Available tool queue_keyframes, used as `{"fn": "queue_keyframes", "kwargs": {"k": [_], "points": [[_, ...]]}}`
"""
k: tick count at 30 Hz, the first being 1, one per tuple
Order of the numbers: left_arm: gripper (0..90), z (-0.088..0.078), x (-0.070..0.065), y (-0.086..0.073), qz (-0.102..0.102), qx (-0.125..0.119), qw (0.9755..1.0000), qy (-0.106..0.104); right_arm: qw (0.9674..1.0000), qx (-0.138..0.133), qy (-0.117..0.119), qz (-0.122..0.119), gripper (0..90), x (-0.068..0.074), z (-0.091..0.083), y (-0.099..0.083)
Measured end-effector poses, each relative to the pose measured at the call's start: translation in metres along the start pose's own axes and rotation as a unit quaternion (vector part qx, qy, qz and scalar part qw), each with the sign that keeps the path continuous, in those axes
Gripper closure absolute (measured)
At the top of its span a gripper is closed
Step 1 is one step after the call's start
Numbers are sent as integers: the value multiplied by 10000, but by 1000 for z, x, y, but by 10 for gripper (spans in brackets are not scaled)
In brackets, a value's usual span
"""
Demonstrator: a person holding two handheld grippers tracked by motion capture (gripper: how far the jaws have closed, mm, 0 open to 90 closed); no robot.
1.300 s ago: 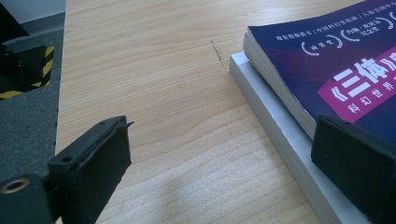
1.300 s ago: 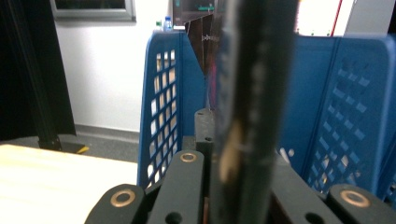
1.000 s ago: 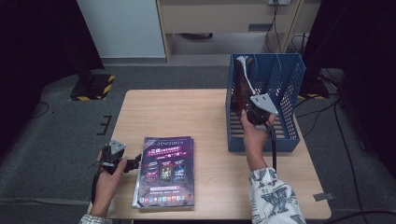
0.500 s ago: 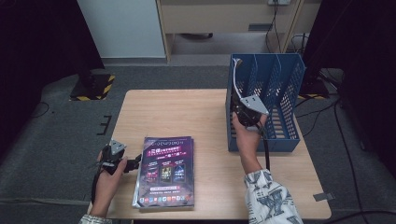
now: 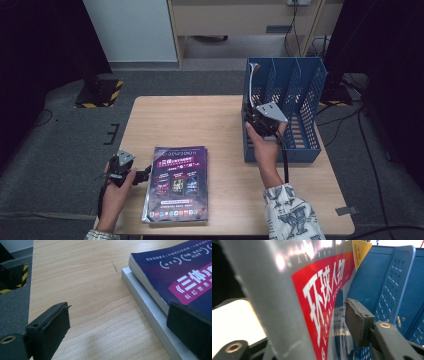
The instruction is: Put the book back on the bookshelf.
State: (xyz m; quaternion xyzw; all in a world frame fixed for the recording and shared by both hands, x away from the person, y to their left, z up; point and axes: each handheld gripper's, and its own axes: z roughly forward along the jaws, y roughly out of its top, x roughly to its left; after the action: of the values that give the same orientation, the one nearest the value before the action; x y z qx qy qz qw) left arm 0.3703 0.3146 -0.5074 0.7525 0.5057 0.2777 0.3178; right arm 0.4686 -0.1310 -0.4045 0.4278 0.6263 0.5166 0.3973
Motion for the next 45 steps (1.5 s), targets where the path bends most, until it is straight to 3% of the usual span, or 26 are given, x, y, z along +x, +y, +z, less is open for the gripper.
{"fn": "queue_keyframes", "kwargs": {"k": [7, 13, 18, 45], "points": [[43, 0, 0, 0, 15, 4, 10000, -8, 9997, 160, 146, -114, 399, -2, -8, 0], [42, 0, -2, 0, 62, 11, 10000, -18, 9996, 184, 191, -12, 348, -5, -13, -1], [42, 0, -1, 0, 44, 10, 10000, -13, 9991, 269, 324, -35, 334, -1, -13, -3], [43, 0, -3, 1, 56, -13, 10000, -64, 9977, 412, 529, 92, 238, 1, -23, -13]]}}
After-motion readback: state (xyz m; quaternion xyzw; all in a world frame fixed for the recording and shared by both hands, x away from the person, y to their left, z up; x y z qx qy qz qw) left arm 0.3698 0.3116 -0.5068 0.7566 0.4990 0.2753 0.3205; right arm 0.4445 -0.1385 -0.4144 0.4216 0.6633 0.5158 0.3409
